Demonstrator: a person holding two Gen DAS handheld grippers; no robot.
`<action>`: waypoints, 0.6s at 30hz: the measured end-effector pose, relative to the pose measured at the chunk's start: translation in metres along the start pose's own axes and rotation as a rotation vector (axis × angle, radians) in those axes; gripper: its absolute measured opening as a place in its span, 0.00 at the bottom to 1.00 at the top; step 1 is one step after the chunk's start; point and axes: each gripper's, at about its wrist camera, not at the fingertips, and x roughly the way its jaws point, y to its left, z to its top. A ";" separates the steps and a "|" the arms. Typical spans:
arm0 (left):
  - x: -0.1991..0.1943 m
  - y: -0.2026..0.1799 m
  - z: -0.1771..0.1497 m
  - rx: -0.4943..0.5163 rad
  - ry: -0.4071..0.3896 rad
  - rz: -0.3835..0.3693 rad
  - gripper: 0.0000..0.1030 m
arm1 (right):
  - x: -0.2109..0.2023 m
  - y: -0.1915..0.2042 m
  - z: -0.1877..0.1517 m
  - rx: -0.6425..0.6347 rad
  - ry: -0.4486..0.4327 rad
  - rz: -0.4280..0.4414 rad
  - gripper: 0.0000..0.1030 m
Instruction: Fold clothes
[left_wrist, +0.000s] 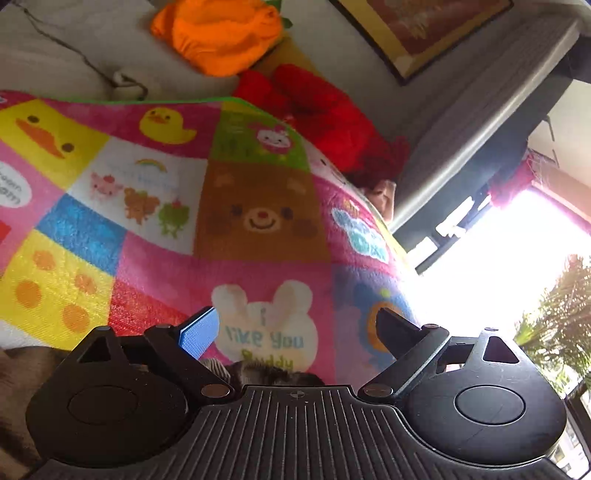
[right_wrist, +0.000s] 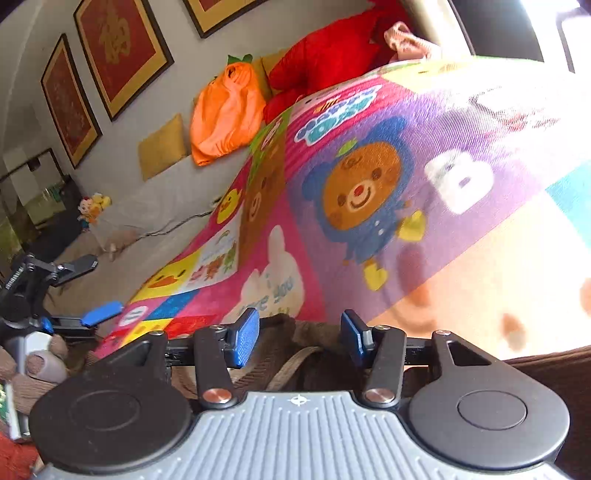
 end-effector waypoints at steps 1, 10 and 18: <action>-0.004 -0.002 0.001 0.017 -0.014 -0.009 0.93 | -0.002 0.005 0.000 -0.063 -0.003 -0.029 0.48; 0.055 0.007 -0.044 -0.083 0.357 -0.046 0.97 | 0.030 0.022 -0.030 0.009 0.269 0.186 0.55; 0.040 -0.023 0.019 0.174 -0.109 0.199 0.97 | -0.015 0.034 -0.034 -0.299 0.082 -0.076 0.59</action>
